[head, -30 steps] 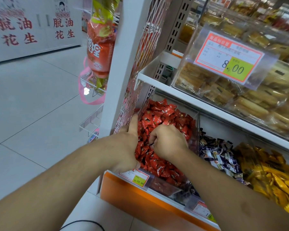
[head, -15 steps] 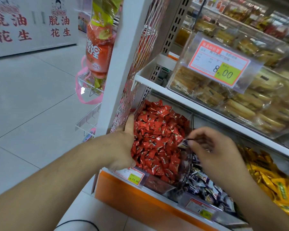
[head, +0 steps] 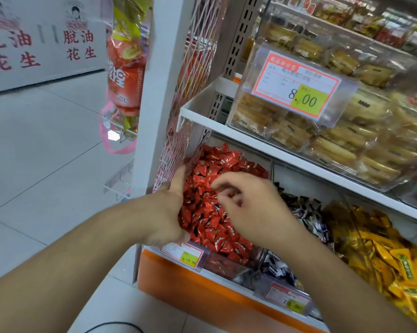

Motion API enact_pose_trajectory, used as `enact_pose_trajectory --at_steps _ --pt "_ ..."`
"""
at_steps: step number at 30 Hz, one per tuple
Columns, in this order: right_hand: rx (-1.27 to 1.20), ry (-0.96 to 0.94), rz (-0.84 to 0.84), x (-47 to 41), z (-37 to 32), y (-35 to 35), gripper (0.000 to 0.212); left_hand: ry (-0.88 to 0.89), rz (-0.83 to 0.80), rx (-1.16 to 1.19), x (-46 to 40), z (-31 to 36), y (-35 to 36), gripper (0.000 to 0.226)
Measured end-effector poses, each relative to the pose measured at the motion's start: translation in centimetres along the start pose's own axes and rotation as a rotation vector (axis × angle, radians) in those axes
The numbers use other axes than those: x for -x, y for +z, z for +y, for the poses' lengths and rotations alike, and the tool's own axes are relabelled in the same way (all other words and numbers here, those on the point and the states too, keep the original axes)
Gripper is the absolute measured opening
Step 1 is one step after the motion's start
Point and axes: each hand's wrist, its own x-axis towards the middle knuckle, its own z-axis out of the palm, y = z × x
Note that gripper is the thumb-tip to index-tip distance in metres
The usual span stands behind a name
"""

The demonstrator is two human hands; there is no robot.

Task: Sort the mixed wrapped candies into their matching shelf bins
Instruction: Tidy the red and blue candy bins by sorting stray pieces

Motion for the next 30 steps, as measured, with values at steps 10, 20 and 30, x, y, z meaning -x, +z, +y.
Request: enact_pose_trajectory --at_steps 10,20,30 --pt "0.103 0.018 -0.183 -5.8 2.1 7.2 0.042 0.029 0.032 -0.05 0.4 0.5 -0.5 0.123" --pt "-0.027 0.093 -0.098 -5.1 1.9 7.7 0.043 0.026 0.01 -0.037 0.7 0.7 -0.5 0.124" --pt "-0.174 0.132 -0.038 -3.4 2.1 5.3 0.034 0.02 0.026 -0.037 0.3 0.4 -0.2 0.128"
